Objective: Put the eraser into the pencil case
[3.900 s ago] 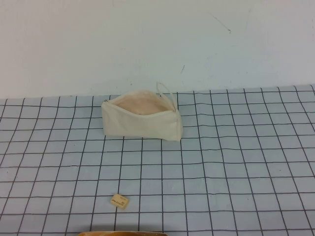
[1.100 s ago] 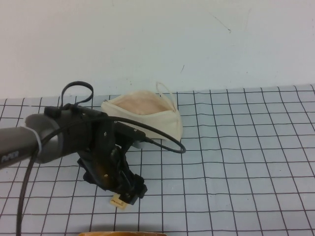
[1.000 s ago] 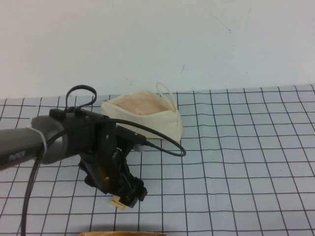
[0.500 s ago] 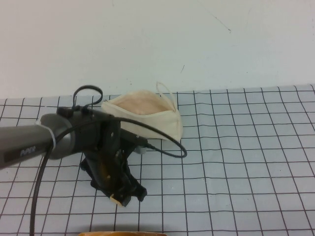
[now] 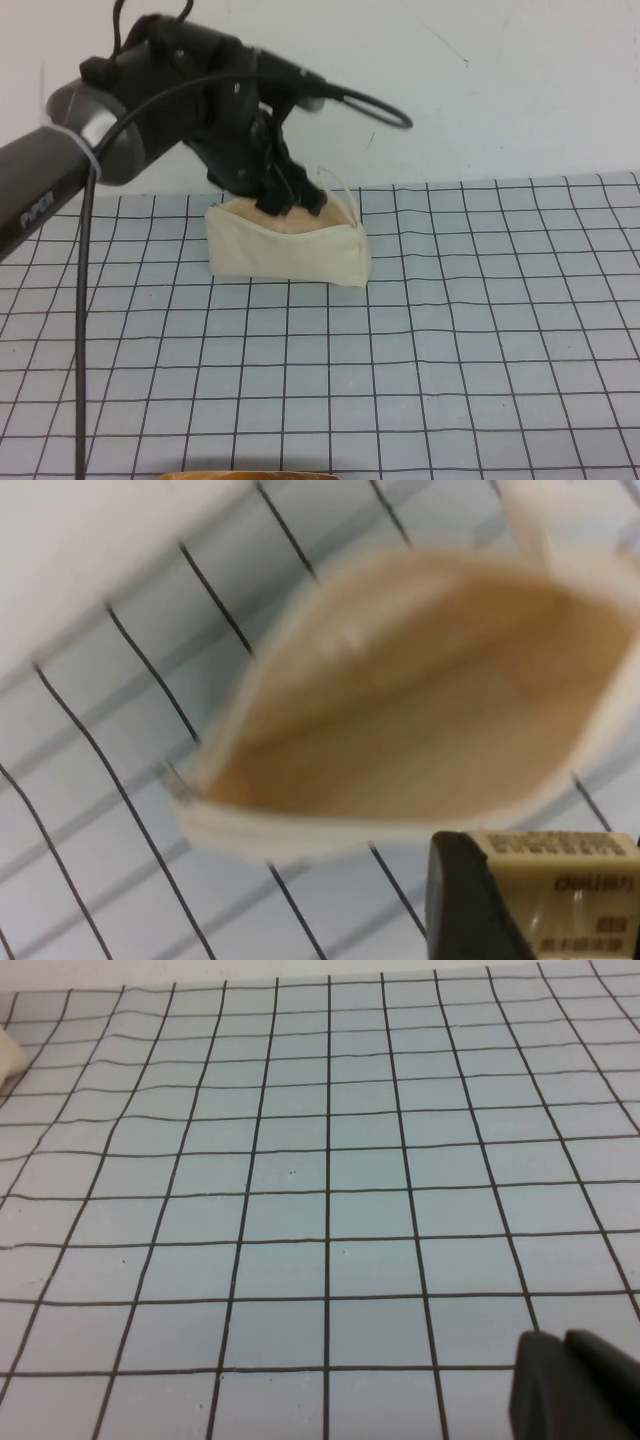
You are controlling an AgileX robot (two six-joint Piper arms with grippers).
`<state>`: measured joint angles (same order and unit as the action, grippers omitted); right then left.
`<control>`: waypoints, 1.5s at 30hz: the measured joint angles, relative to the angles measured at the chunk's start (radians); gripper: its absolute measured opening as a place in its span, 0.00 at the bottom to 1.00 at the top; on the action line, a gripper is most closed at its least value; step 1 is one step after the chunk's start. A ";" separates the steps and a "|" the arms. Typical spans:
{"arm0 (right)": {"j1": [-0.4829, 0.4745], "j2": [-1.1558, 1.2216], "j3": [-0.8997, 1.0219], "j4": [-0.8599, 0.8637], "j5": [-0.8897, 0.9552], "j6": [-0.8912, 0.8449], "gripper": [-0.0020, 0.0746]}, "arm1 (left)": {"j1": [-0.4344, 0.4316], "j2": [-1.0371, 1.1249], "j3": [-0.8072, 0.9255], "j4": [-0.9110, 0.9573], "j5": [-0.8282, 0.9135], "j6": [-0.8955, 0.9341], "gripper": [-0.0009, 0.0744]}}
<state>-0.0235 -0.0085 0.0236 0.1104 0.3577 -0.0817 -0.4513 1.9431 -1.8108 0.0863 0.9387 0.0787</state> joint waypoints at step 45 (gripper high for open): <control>0.000 0.000 0.000 0.000 0.000 0.000 0.02 | 0.048 -0.683 0.610 -0.192 -0.242 -0.004 0.01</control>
<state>-0.0235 -0.0085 0.0236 0.1104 0.3577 -0.0817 -0.4035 1.2599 -1.2012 -0.1053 0.6969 0.0747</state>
